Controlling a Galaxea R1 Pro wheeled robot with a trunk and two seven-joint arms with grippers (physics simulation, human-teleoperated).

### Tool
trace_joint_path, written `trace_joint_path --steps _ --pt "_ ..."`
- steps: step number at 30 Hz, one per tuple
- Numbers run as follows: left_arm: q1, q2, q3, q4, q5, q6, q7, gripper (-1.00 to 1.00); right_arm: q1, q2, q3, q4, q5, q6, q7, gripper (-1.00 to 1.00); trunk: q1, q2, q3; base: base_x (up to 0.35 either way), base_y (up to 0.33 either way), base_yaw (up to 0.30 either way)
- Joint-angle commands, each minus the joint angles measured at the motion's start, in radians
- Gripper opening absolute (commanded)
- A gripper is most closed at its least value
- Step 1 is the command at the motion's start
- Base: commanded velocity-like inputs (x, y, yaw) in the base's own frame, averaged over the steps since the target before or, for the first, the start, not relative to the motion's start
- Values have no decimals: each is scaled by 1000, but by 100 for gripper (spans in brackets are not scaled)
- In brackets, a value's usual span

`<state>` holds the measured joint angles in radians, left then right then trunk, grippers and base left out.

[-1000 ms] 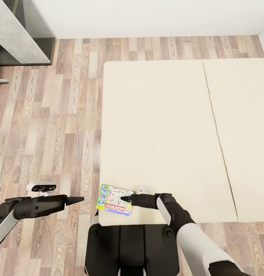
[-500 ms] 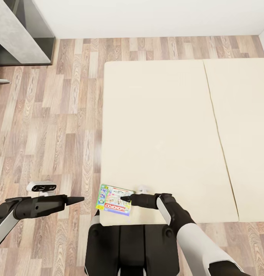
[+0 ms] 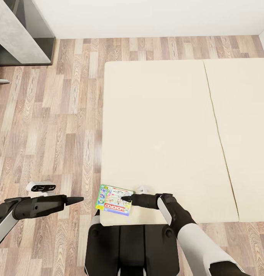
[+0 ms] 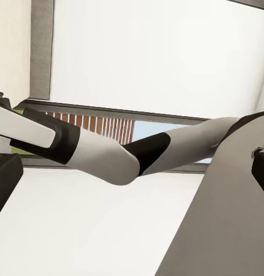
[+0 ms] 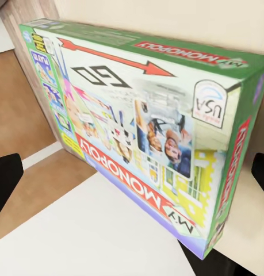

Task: Put all the toys in the child's room - the three board games (two on the bed and one on the table), the two jigsaw puzzles on the table, and the tennis ball on the table - inside the toy box on the table in the child's room.

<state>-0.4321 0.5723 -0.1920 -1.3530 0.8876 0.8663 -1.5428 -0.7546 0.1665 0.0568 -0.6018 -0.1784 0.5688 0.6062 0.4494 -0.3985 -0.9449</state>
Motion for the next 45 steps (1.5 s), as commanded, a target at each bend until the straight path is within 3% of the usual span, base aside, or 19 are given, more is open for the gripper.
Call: trace_joint_path --steps 1,45 --pt "-1 1 -3 0 4 11 -2 100 0 0 2 -1 -10 9 -3 100 1 -2 -1 0 0 0" --pt "-1 1 -3 0 4 11 -2 100 0 2 7 0 -10 9 -3 100 1 -2 -1 0 30 0"
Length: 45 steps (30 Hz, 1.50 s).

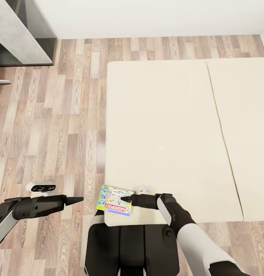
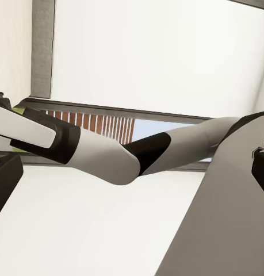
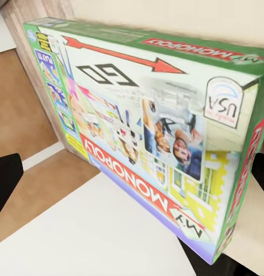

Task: Put all the toys in the child's room - the three board games (two on the bed and one on the table), the two jigsaw puzzles on the table, and the tennis ball on the table - inside the toy box on the table in the child's room.

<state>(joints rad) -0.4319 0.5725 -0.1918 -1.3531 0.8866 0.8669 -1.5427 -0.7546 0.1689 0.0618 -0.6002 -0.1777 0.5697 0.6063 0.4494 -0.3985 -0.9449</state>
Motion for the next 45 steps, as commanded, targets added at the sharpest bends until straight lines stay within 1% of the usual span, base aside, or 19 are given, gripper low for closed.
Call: trace_joint_path --steps 1,20,45 --pt "-1 1 -3 0 5 11 -2 100 0 0 2 -1 -10 9 -3 100 1 -2 -1 0 80 0" --pt "-1 1 -3 0 5 11 -2 100 0 2 3 -1 -9 9 -3 100 1 -2 -1 0 54 0" --pt "-1 1 -3 0 5 11 -2 100 0 3 3 -1 -9 10 -3 100 1 -2 -1 0 2 0"
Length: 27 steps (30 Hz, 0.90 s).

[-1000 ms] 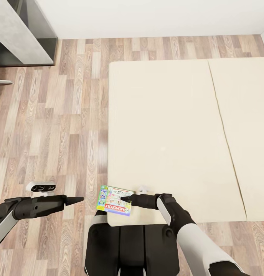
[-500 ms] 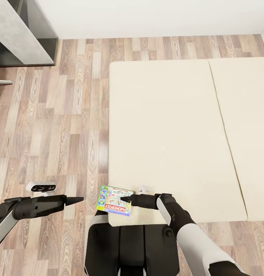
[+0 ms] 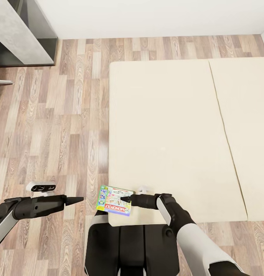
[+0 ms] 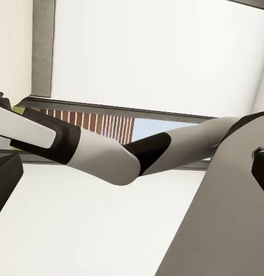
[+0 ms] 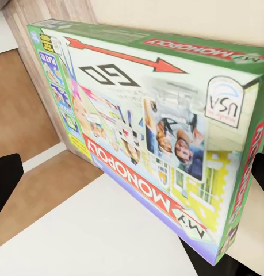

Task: Put all the toys in the child's room - the three board games (two on the bed and one on the table), the two jigsaw puzzles on the table, and the tennis ball on the table - inside the toy box on the table in the child's room.

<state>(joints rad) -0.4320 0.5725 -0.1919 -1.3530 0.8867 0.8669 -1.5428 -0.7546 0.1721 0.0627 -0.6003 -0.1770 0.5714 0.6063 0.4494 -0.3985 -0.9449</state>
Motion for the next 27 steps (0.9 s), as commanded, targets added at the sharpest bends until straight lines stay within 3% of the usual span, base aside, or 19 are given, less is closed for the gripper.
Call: trace_joint_path --steps 1,27 --pt "-1 1 -3 0 5 11 -2 100 0 0 2 -1 -10 8 -3 100 1 -2 -1 0 0 0" --pt "-1 1 -3 0 5 11 -2 100 0 -11 -5 -3 -11 8 -4 100 1 -2 -1 0 0 0"
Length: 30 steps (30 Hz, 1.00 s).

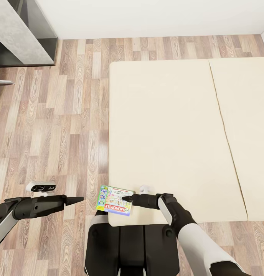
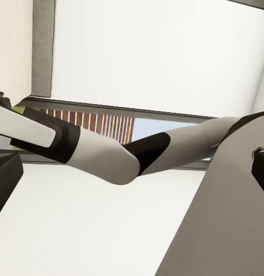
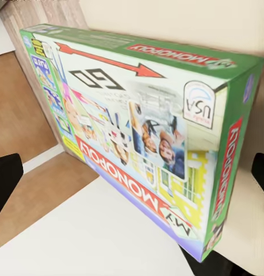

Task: Put all the toys in the child's room - the three board games (two on the bed and one on the table), the two jigsaw puzzles on the table, and the tennis ball on the table - inside the toy box on the table in the child's room.

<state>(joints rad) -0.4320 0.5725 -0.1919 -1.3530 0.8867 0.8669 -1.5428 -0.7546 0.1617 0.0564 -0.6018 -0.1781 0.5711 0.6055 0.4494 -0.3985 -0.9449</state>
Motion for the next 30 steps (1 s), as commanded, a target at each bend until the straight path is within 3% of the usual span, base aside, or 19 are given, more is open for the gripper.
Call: trace_joint_path --steps 1,16,26,30 --pt "-1 1 -3 0 5 11 -2 100 0 -1 1 -1 -10 9 -4 100 1 -2 -1 0 0 0" --pt "-1 1 -3 0 5 11 -2 100 15 -6 0 -68 -11 16 -6 100 1 -2 -1 0 0 0" --pt "-1 1 -3 0 5 11 -2 100 17 -8 0 -194 -12 78 -6 100 1 -2 2 0 0 0" --pt "-1 2 -2 0 5 10 -2 100 32 -8 1 -295 -12 120 -6 100 1 -2 7 0 0 0"
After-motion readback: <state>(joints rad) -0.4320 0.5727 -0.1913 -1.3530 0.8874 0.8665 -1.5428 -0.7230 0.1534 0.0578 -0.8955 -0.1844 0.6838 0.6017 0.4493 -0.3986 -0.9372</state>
